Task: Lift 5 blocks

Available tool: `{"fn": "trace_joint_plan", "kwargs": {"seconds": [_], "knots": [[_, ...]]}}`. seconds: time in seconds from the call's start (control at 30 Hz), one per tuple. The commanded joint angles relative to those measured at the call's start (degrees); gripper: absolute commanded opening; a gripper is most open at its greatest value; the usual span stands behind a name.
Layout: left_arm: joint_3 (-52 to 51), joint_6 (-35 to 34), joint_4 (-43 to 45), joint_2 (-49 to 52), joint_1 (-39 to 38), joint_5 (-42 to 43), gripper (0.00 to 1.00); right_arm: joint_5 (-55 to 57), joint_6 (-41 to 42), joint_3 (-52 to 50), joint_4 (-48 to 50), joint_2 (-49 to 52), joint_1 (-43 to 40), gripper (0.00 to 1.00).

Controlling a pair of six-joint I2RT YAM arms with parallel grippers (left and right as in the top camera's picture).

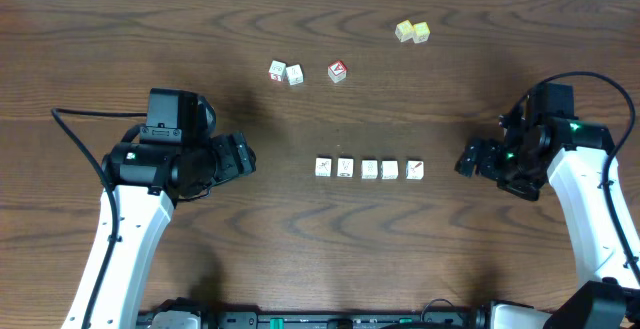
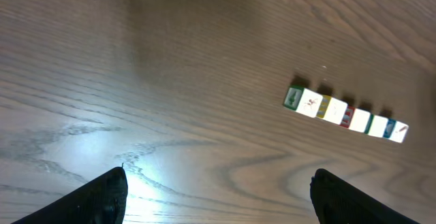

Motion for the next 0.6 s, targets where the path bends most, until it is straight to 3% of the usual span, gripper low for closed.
{"fn": "trace_joint_plan", "kwargs": {"seconds": [0.0, 0.13, 0.4, 0.43, 0.5, 0.57], "knots": [[-0.1, 1.0, 0.5, 0.4, -0.1, -4.6, 0.86, 3.5, 2.4, -0.1, -0.1, -0.4, 1.3, 0.88], [-0.1, 1.0, 2.2, 2.0, -0.1, -9.2, 0.86, 3.5, 2.2, -0.1, -1.1, -0.4, 1.9, 0.80], [-0.1, 3.4, 2.4, 4.7, -0.1, -8.9, 0.86, 3.4, 2.0, -0.1, -1.2, -0.4, 1.9, 0.77], [-0.1, 3.8, 2.6, 4.6, -0.1, -8.9, 0.81, 3.2, 2.0, -0.1, -1.1, -0.4, 1.9, 0.76], [-0.1, 4.5, 3.1, 4.6, -0.1, -8.9, 0.49, 2.4, 2.0, -0.1, -1.1, -0.4, 1.9, 0.75], [-0.1, 4.7, 3.9, 4.6, -0.1, -9.1, 0.39, 1.6, 2.0, -0.1, -1.2, -0.4, 2.1, 0.76]]}}
